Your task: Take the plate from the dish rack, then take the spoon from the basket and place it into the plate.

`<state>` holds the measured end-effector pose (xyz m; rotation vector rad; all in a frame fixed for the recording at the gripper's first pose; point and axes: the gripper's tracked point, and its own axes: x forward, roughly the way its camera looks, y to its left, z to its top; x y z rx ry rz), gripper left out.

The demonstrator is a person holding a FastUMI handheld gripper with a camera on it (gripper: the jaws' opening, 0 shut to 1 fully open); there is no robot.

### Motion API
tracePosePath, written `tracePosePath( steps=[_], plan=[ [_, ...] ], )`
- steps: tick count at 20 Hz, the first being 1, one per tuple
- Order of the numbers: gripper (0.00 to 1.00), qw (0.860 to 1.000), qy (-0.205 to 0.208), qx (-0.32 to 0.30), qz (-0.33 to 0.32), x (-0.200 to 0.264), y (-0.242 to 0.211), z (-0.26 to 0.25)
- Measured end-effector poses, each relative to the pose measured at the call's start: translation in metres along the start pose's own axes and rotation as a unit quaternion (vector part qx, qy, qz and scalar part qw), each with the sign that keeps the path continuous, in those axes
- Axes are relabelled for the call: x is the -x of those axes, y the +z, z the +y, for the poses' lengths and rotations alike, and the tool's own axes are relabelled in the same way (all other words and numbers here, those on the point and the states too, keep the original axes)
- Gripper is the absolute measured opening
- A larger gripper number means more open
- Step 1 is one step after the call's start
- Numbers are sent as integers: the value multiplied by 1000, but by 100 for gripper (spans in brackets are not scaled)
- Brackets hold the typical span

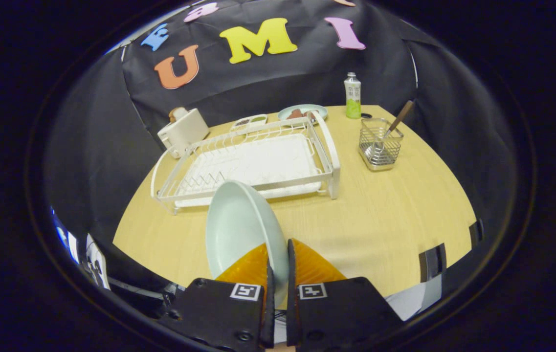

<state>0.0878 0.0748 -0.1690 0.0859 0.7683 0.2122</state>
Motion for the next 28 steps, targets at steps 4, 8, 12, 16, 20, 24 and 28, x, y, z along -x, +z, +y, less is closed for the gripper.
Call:
tracePosePath(
  steps=[4, 8, 12, 16, 20, 24, 28],
  plan=[
    [16, 1000, 23, -10, 4, -17, -10, -18],
    [18, 997, 57, -26, 38, -36, -17, -35],
    [20, 991, 90, -65, 70, -51, -25, -46],
    [24, 990, 102, -66, 77, -61, -27, -54],
    [29, 998, 44, -49, 23, -65, -12, -81],
    [50, 998, -20, -14, -49, -61, 7, -103],
    [82, 985, -62, -8, -161, -45, 43, -126]
  ],
)
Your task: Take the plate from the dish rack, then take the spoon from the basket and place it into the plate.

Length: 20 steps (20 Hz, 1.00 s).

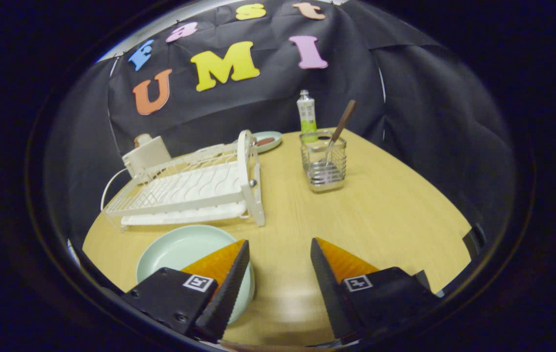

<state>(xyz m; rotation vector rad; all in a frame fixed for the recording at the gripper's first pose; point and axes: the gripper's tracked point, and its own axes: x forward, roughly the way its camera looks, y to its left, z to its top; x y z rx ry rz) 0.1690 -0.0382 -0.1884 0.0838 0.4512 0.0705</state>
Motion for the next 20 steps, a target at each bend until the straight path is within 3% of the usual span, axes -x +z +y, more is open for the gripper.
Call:
tracePosePath(
  steps=[3, 6, 14, 17, 20],
  plan=[
    [100, 998, -15, 56, -40, -1, 15, -18],
    [100, 993, -52, 37, -102, -7, 51, -51],
    [100, 991, -20, 47, -126, -78, 128, -85],
    [100, 993, -17, 54, -105, -105, 140, -95],
    [100, 990, -5, 43, -133, -116, 164, -97]
  ],
)
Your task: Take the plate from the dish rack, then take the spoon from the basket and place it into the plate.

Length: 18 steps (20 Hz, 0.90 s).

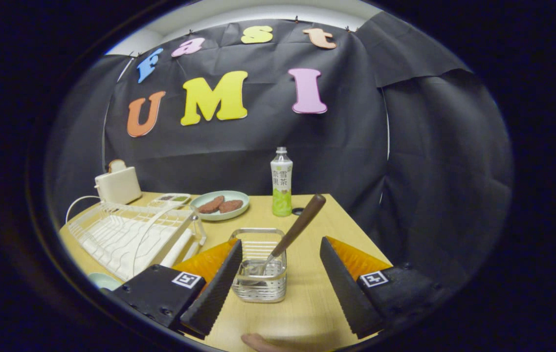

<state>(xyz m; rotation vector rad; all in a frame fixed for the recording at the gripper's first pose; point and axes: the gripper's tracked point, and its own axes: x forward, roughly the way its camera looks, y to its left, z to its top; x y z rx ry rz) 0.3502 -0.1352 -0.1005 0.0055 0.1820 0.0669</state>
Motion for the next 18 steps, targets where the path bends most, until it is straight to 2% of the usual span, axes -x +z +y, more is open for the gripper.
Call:
tracePosePath(
  steps=[2, 6, 9, 11, 13, 15, 18],
  plan=[
    [97, 1000, 3, -13, -20, -9, 12, 3],
    [71, 999, -5, -40, -2, -30, 14, 1],
    [30, 999, -2, -41, 2, -32, 14, 6],
    [25, 999, 7, -45, -11, -24, 25, 15],
    [17, 999, -14, -25, -26, -17, 34, 15],
    [15, 999, -6, -15, -33, -7, 42, 26],
    [15, 998, -19, 7, -52, 7, 60, 31]
  ],
)
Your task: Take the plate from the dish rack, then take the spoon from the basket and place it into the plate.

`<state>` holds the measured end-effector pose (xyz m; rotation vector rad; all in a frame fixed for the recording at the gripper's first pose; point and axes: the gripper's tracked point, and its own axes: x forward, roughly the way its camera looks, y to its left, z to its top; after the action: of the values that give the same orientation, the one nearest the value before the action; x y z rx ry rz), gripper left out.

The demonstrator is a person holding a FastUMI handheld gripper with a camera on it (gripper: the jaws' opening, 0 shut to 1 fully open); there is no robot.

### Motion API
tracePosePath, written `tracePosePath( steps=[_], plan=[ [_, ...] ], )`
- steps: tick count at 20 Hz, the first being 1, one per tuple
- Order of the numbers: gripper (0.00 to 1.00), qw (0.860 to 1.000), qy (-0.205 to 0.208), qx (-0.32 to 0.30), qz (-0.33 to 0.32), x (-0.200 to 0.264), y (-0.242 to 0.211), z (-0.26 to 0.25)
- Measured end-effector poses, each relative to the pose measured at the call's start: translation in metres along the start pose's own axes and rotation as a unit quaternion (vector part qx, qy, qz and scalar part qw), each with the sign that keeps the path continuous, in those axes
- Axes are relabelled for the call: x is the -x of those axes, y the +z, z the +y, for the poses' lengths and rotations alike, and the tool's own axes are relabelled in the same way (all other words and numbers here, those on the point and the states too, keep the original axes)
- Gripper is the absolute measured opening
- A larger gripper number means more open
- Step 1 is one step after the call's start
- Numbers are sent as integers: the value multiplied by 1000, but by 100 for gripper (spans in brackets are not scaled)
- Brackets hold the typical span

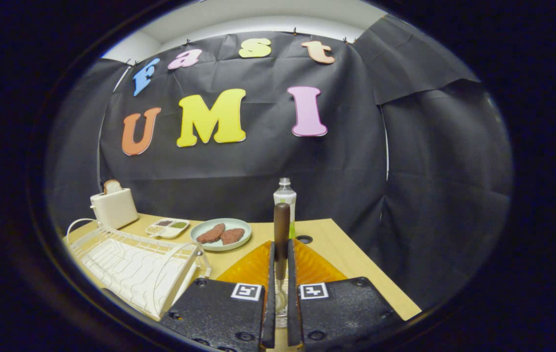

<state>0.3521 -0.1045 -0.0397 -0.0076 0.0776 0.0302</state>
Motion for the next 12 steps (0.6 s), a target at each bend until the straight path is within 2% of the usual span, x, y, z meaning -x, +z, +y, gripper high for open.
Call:
tracePosePath(
  steps=[6, 12],
  plan=[
    [15, 1000, 9, 12, -28, 53, 43, 30],
    [15, 997, 30, 13, -69, 141, 80, 75]
  ],
)
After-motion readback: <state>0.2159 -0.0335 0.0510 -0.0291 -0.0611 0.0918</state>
